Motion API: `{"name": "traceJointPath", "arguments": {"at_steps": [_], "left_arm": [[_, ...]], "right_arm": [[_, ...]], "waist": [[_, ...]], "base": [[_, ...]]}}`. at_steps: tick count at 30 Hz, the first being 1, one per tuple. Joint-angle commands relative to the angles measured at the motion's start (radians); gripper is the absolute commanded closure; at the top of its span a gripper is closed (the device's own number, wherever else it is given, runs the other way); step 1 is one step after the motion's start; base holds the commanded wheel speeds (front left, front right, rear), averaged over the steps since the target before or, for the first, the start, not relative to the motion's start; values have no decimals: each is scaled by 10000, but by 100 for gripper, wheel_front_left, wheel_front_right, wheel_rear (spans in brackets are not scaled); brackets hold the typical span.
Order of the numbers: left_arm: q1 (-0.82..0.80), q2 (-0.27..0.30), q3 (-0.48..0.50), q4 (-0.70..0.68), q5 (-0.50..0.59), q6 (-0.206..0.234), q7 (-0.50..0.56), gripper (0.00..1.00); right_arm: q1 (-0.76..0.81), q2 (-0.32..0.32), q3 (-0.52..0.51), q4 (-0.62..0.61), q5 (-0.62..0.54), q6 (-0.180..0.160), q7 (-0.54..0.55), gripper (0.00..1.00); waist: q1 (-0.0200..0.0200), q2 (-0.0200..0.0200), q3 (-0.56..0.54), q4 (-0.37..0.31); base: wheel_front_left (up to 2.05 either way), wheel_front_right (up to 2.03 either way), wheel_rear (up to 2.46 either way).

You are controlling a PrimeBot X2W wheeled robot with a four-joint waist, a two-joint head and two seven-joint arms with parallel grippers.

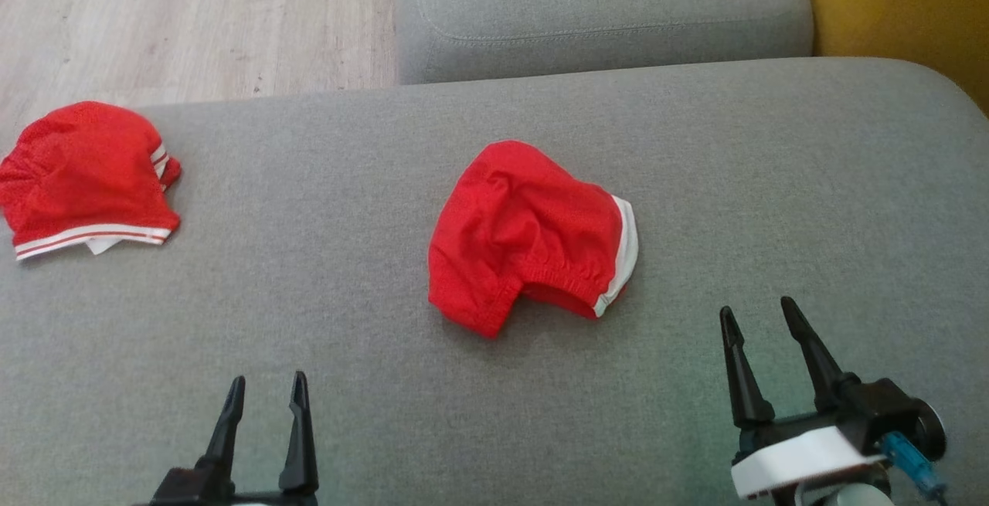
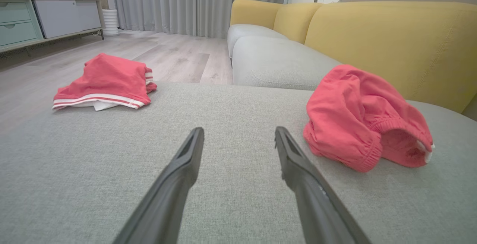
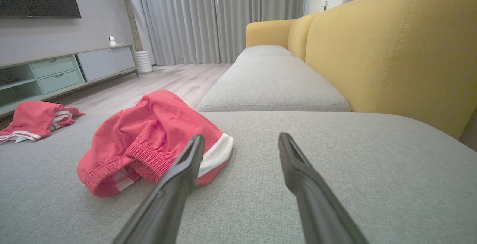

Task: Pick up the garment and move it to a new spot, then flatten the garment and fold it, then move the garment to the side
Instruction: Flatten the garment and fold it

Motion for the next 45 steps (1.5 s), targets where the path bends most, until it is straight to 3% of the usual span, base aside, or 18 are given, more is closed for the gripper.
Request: {"name": "traceJointPath", "arguments": {"at_steps": [1, 16, 23, 28, 31, 36, 45], "left_arm": [[-372, 20, 368, -171, 69, -24, -122, 0], [-883, 37, -134, -67, 369, -172, 103, 0], [-2490, -865, -1944, -11, 973, -1090, 974, 0], [-3888, -1573, -3241, 1315, 1220, -1916, 1696, 0], [-4473, -1807, -3612, 2305, 934, -2104, 1801, 0], [-5284, -1890, -4070, 3608, 494, -1930, 1457, 0], [-6689, -1897, -5019, 4661, -937, -1091, 746, 0]], "right_arm": [[-242, -39, 219, -263, 73, 77, -110, 0], [-427, -39, 146, -325, -27, 77, -111, 0], [-1082, -39, -19, -561, -339, 77, -111, 0], [-1752, -39, 72, -730, -355, 77, -111, 0], [-2035, -39, 294, -751, -294, 77, -111, 0], [-2242, -39, 364, -765, -230, 77, -111, 0], [-2169, -39, 372, -721, -176, 77, -111, 0]], "waist": [[0, -1, 10, 2], [0, -1, 393, -96], [0, -1, 1155, -364], [0, -1, 1701, -838], [0, -1, 1925, -1266], [0, -1, 2204, -1971], [0, -1, 2332, -2739]], "base": [[0, 0, 0], [0, 0, 0], [0, 0, 0], [0, 0, 0], [0, 0, 0], [0, 0, 0], [0, 0, 0]]}}
